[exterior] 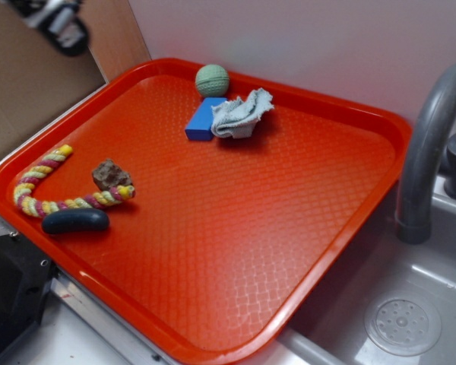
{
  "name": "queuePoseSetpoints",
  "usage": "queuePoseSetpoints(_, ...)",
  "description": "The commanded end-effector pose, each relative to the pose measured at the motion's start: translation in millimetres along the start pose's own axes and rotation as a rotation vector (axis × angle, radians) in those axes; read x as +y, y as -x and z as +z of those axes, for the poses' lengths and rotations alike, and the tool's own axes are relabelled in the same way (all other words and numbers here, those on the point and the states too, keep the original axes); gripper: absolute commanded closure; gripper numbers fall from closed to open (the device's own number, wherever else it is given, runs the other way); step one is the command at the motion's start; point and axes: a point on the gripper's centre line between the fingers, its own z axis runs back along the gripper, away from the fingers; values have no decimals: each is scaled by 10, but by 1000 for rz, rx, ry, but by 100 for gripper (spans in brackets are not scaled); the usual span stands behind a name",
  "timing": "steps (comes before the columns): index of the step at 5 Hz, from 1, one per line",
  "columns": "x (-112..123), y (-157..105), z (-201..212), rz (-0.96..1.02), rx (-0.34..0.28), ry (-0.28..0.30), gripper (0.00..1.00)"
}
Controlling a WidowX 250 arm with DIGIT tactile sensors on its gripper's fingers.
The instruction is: Grab the blue cloth.
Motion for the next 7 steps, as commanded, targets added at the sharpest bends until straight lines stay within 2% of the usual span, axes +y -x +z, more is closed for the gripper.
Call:
queuePoseSetpoints(1, 346, -545, -892, -58, 20, -80, 0)
queuePoseSetpoints(4, 346, -545, -892, -58, 20, -80, 0)
queuePoseSetpoints(5, 173, -467, -1288, -267, 49, -170, 0)
queuePoseSetpoints(6, 35, -518, -1574, -330, 111, -107, 0)
queuePoseSetpoints(7, -72, -461, -1627, -364, 129, -68, 0)
